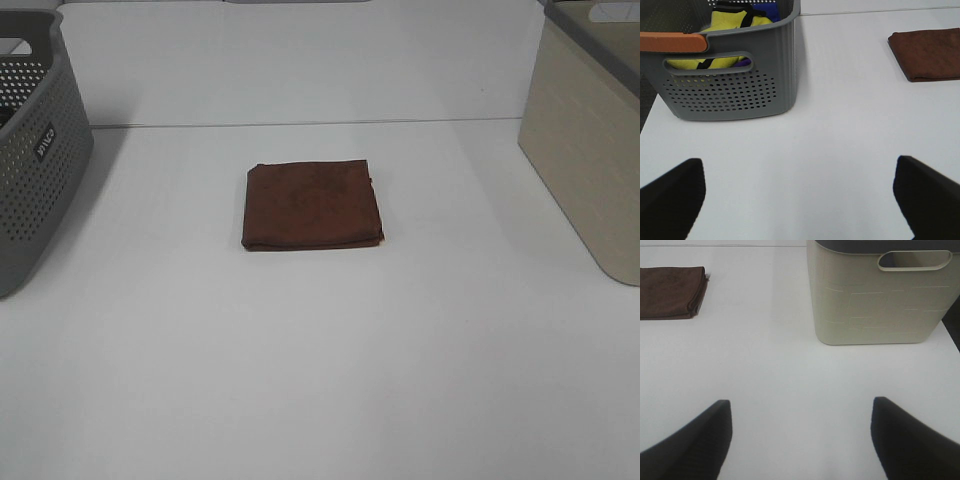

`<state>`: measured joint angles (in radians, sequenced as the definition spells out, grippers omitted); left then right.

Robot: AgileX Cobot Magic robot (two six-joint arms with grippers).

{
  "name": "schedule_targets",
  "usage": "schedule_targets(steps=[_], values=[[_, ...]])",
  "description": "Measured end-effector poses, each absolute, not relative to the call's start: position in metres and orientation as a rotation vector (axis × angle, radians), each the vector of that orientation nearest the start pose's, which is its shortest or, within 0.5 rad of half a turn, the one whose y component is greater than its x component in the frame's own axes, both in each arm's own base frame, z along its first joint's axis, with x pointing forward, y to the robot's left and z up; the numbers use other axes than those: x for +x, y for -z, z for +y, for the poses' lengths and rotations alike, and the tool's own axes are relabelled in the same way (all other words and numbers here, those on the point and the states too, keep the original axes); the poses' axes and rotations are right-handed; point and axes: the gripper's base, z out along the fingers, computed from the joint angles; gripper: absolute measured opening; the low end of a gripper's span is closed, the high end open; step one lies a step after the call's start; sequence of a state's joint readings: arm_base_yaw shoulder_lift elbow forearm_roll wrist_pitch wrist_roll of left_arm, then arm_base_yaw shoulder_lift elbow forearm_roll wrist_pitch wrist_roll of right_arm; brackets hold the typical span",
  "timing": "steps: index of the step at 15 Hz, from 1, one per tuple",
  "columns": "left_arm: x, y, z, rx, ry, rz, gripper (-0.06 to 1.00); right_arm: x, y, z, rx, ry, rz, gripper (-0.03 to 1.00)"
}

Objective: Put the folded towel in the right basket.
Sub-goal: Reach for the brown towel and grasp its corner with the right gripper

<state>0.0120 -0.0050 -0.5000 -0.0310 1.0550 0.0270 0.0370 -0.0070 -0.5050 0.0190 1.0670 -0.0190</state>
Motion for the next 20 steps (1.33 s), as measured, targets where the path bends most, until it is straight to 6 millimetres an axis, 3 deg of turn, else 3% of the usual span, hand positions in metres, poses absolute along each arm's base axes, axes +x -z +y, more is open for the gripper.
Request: schedule_targets(steps=[20], values=[[-0.0054, -0.2777, -0.0025, 0.017, 0.013, 2.033, 0.97, -0.0069, -0.2781, 0.0013, -0.058, -0.034, 2.038, 0.73]])
